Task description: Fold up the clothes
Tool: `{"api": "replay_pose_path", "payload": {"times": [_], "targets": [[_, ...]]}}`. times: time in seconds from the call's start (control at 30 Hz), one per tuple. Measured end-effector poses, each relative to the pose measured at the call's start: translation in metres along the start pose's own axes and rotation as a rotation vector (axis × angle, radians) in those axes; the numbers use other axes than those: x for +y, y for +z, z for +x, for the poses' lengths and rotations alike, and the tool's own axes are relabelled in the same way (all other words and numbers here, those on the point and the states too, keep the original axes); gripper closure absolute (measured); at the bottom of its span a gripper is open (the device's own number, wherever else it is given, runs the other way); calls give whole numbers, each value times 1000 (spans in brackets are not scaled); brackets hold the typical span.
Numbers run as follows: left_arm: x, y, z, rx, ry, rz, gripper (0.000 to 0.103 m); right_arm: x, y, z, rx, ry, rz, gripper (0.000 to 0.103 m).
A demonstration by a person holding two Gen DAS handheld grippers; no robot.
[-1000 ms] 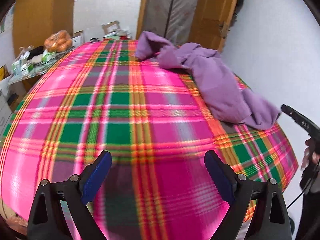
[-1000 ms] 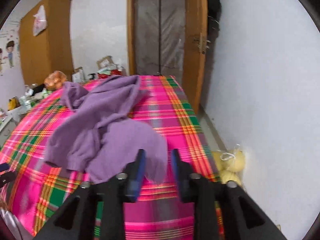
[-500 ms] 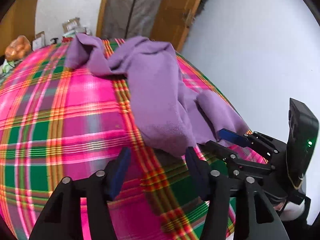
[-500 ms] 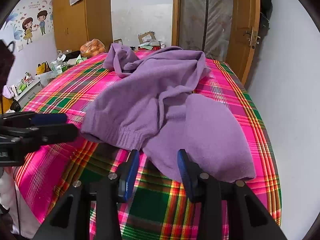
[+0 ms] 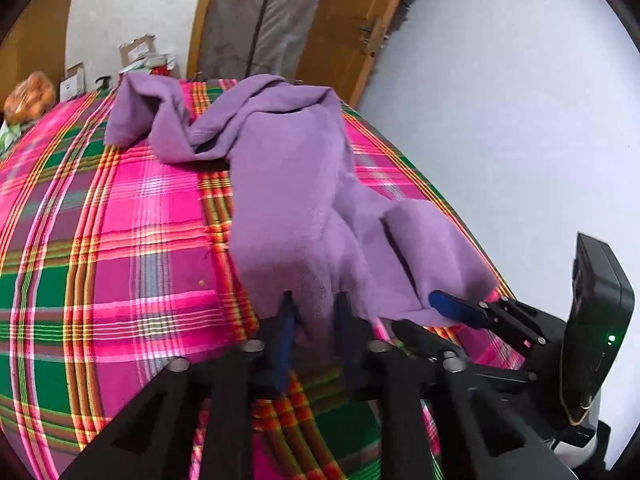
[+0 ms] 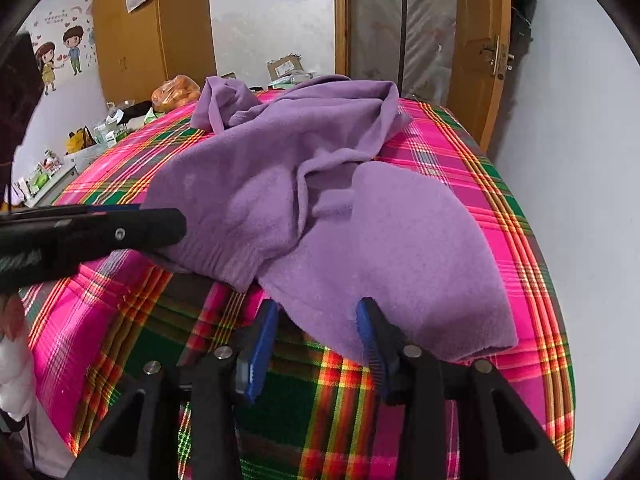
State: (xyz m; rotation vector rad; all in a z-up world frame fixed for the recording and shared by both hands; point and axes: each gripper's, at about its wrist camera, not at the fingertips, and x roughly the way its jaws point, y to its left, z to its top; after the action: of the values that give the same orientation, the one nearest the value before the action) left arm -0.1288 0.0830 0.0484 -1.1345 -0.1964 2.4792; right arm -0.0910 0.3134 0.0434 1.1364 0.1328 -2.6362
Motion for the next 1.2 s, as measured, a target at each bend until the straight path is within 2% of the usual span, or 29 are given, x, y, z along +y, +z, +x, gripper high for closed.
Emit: {"api": "replay_pose_path", "payload": {"times": [0.17,0.33,0.47,0.53,0.57,0.67,0.7,0.8,0.87,0.97,1.0,1.1,1.2], "targets": [[23,6,-25,-61,10,-48,90,0,-2,-1,-4,4,11,60],[74,21,-73,-152,21,-155,91,1,-2,0,1,1,13,60],[115,19,-116,-224,52,-226,94,4,-2,0,7,-2,-5,62],[137,8,-138,-245,86,-256,95,9,-3,-2,7,-22,-25,62],[148,0,-147,-254,108,-272,103,13,-4,-4,5,-15,-34,62],[174,-20,-180,-280,223,-281,103,28,-7,-16,-18,52,-47,61],[178,-27,-189,-287,239,-274,103,34,-5,-21,-35,68,-58,61],[165,-38,-199,-301,261,-199,102,54,1,-36,-91,113,-92,61],[150,-42,-195,-282,238,-136,99,68,12,-39,-124,136,-131,56],[135,-46,-180,-241,204,-68,95,88,31,-22,-75,159,-159,55],[133,-48,-174,-229,202,-59,95,91,38,-15,-57,193,-138,55],[137,-53,-170,-206,199,-78,95,101,57,4,-16,330,-42,55],[145,-58,-173,-210,217,-100,95,114,71,24,10,386,-7,55]]}}
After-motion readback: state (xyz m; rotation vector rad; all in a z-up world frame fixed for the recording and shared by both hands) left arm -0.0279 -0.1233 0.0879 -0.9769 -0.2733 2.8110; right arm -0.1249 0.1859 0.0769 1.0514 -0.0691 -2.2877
